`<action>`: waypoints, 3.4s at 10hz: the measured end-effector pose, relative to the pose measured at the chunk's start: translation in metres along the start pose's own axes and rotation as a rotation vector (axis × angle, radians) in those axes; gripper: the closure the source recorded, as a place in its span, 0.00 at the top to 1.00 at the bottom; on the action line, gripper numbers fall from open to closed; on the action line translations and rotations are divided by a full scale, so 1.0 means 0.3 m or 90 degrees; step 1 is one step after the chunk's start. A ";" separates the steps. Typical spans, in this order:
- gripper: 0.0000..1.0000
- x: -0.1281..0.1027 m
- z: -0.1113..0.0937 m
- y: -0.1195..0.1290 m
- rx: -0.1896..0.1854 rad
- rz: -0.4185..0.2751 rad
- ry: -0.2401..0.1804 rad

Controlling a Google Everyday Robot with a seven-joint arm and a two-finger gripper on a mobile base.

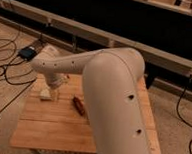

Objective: Wipe the white sponge on the table

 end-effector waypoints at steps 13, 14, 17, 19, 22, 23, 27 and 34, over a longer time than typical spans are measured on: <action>0.80 -0.178 0.292 -0.016 -0.034 -0.091 0.042; 0.77 -0.193 0.303 -0.007 -0.035 -0.094 0.039; 0.49 -0.219 0.310 0.006 -0.037 -0.098 0.034; 0.29 -0.217 0.307 0.010 -0.039 -0.098 0.032; 0.02 -0.169 0.296 0.009 -0.042 -0.092 0.040; 0.00 -0.143 0.292 0.010 -0.043 -0.089 0.046; 0.00 0.053 0.277 -0.041 -0.016 -0.077 0.107; 0.00 0.131 0.278 -0.169 0.084 -0.061 0.207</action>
